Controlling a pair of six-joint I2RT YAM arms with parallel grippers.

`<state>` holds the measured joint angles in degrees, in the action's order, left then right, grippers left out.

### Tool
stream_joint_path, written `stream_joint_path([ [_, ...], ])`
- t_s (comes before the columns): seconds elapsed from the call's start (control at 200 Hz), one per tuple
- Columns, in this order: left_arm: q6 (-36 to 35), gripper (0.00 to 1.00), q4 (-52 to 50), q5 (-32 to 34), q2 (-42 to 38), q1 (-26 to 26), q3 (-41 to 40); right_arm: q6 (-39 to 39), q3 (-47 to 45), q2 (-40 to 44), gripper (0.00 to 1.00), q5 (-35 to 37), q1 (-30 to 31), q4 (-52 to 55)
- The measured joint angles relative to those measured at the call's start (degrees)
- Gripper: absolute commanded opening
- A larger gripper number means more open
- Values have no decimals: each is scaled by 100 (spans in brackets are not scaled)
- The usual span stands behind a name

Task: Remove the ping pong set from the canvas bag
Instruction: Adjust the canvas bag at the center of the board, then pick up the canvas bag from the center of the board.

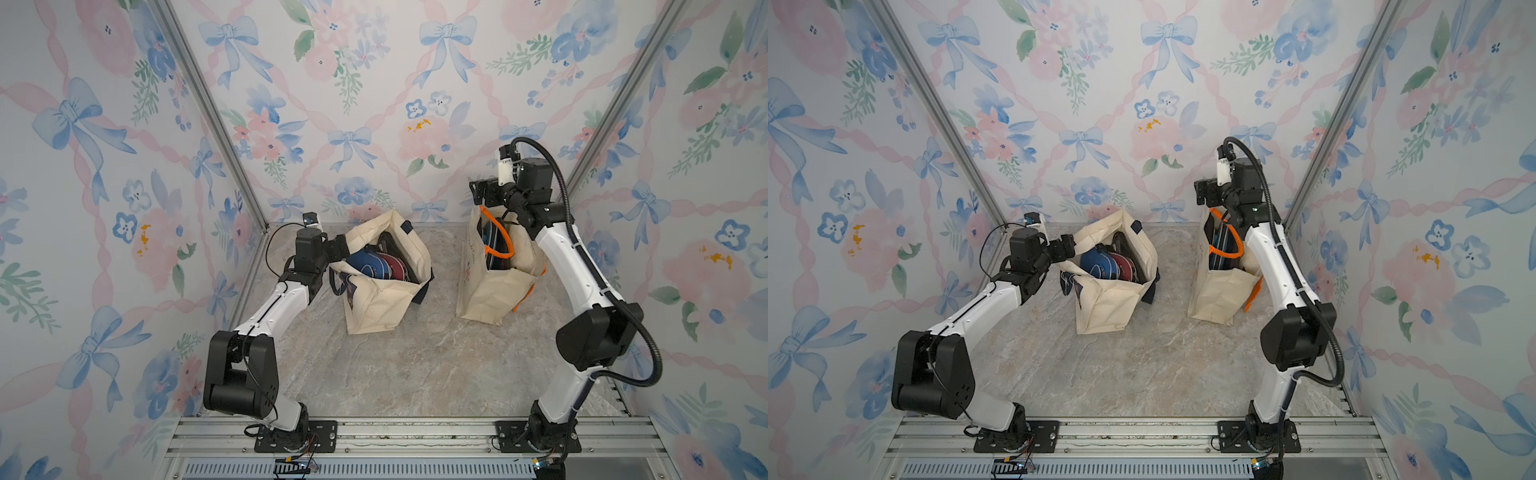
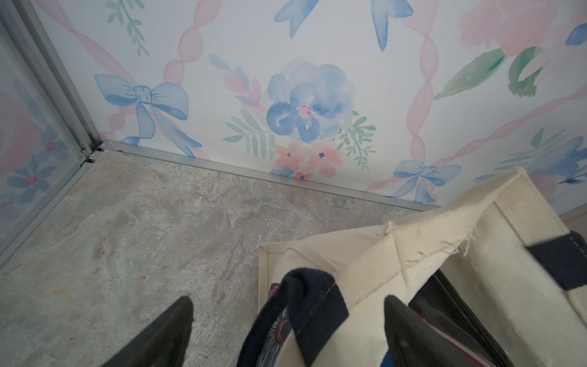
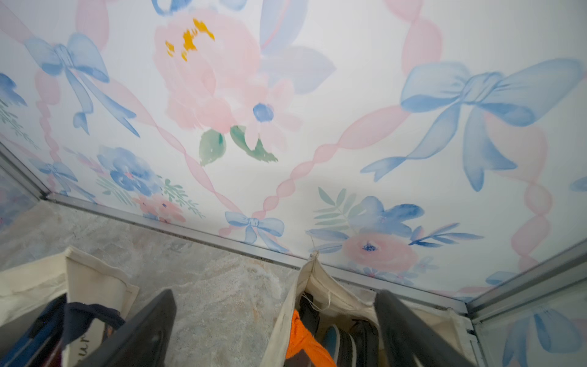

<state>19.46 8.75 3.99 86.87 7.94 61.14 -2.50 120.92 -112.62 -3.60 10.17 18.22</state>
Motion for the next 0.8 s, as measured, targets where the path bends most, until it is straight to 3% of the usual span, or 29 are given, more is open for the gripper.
stream_joint_path([
  [0.3,2,94,-723,11,11,-101,157,579,-1126,1255,97,125,105,-236],
  [0.47,2,92,-1161,-22,11,-101,267,796,-1952,1829,97,122,726,-7],
  [0.55,33,75,-1314,-28,22,-101,304,894,-2363,2068,97,122,1137,85],
  [0.65,68,46,-1467,-114,155,-101,431,1034,-2903,2382,97,103,1539,111],
  [0.7,74,20,-1526,-205,267,-101,529,1086,-3093,2498,97,116,1700,127],
  [0.76,149,0,-1598,-302,382,-101,658,1117,-3187,2555,97,168,1869,177],
  [0.8,160,0,-1622,-372,450,-101,752,1130,-3198,2559,96,212,1954,199],
])
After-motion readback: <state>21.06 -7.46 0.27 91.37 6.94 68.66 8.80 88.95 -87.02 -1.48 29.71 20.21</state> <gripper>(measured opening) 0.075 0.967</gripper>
